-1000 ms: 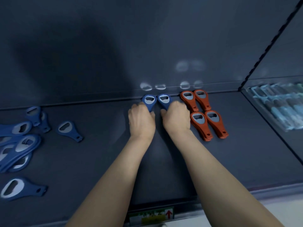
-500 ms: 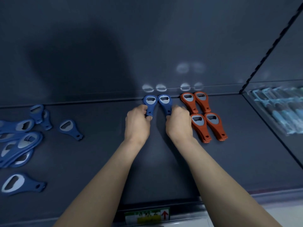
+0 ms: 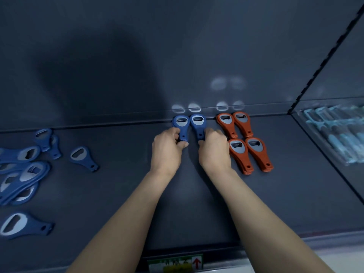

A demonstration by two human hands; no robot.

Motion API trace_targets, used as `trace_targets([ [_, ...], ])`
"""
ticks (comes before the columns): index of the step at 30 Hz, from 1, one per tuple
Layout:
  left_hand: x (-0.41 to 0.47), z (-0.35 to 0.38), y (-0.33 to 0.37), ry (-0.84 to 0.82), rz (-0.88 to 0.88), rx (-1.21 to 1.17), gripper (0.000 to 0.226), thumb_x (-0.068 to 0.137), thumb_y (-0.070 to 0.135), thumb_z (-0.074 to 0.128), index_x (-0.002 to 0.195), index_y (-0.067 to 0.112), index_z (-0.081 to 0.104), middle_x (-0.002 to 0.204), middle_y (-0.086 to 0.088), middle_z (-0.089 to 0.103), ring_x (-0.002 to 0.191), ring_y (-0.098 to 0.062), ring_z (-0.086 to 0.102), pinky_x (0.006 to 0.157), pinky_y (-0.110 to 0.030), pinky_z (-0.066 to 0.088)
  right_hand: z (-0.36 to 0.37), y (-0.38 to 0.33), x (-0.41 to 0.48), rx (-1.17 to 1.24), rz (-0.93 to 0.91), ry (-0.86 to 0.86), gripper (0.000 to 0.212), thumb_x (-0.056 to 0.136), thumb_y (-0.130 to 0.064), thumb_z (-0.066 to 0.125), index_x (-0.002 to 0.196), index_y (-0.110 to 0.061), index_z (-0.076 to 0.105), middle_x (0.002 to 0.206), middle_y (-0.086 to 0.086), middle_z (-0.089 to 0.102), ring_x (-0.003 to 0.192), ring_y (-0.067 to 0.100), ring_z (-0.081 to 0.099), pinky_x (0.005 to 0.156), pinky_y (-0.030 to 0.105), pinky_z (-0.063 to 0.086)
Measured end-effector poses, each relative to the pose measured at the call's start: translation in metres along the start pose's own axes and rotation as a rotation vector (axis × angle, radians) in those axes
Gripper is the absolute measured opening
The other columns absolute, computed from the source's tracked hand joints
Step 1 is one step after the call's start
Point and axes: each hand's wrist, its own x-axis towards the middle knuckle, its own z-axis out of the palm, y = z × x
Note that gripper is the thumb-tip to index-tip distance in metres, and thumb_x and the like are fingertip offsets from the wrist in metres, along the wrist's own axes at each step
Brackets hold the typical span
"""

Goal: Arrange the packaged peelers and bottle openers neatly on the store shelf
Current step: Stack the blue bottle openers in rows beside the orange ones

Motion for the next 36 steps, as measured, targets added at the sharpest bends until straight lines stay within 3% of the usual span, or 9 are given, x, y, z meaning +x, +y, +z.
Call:
trace_targets([
  [10,0.0,0.0,0.002,0.003,0.011,-0.003,0.021,0.079,0.004,0.07,0.097,-0.004,0.063,0.079,-0.003,0.06,0.083,-0.028,0.062,0.081,-0.038,0.051,0.001,0.002,-0.001,0.008,-0.002,0.008,0.017,0.089,0.005,0.05,0.104,0.0,0.055,0.11,0.017,0.054,0.101,0.034,0.054,0.067,0.027,0.032],
  [15,-0.003,-0.009,0.0,-0.016,0.035,0.026,0.027,0.082,0.004,0.067,0.109,0.006,0.063,0.097,-0.005,0.065,0.09,-0.021,0.061,0.085,-0.033,0.049,-0.007,-0.004,-0.007,-0.006,-0.023,0.051,0.02,0.088,0.003,0.048,0.107,-0.001,0.053,0.111,0.017,0.055,0.103,0.033,0.054,0.07,0.03,0.036],
  [18,-0.005,-0.028,-0.008,0.006,0.086,0.113,0.032,0.086,0.006,0.06,0.118,0.008,0.059,0.107,-0.007,0.062,0.097,-0.023,0.059,0.088,-0.036,0.048,-0.011,-0.019,-0.012,-0.001,-0.121,0.089,0.023,0.092,-0.005,0.047,0.113,-0.002,0.055,0.111,0.015,0.056,0.105,0.033,0.053,0.078,0.035,0.042],
  [24,-0.016,-0.091,-0.043,0.127,0.099,0.306,0.03,0.09,0.009,0.055,0.12,0.007,0.059,0.112,-0.012,0.06,0.103,-0.027,0.055,0.089,-0.038,0.045,0.008,-0.072,-0.03,0.018,-0.403,-0.073,0.029,0.094,-0.021,0.05,0.116,-0.004,0.058,0.115,0.015,0.057,0.111,0.031,0.049,0.09,0.036,0.04],
  [32,-0.05,-0.186,-0.108,0.252,-0.18,0.568,0.03,0.087,0.01,0.058,0.116,0.005,0.06,0.112,-0.018,0.056,0.106,-0.037,0.047,0.089,-0.047,0.038,0.062,-0.158,-0.06,-0.038,-0.548,-0.331,0.046,0.093,-0.038,0.053,0.127,-0.006,0.05,0.124,0.014,0.052,0.118,0.03,0.043,0.094,0.038,0.043],
  [36,-0.059,-0.225,-0.131,0.193,-0.376,0.697,0.034,0.089,0.022,0.06,0.119,0.006,0.055,0.122,-0.018,0.05,0.111,-0.037,0.042,0.089,-0.046,0.036,0.082,-0.185,-0.071,-0.114,-0.556,-0.313,0.032,0.092,-0.02,0.058,0.119,-0.004,0.048,0.119,0.015,0.052,0.113,0.028,0.044,0.084,0.032,0.043],
])
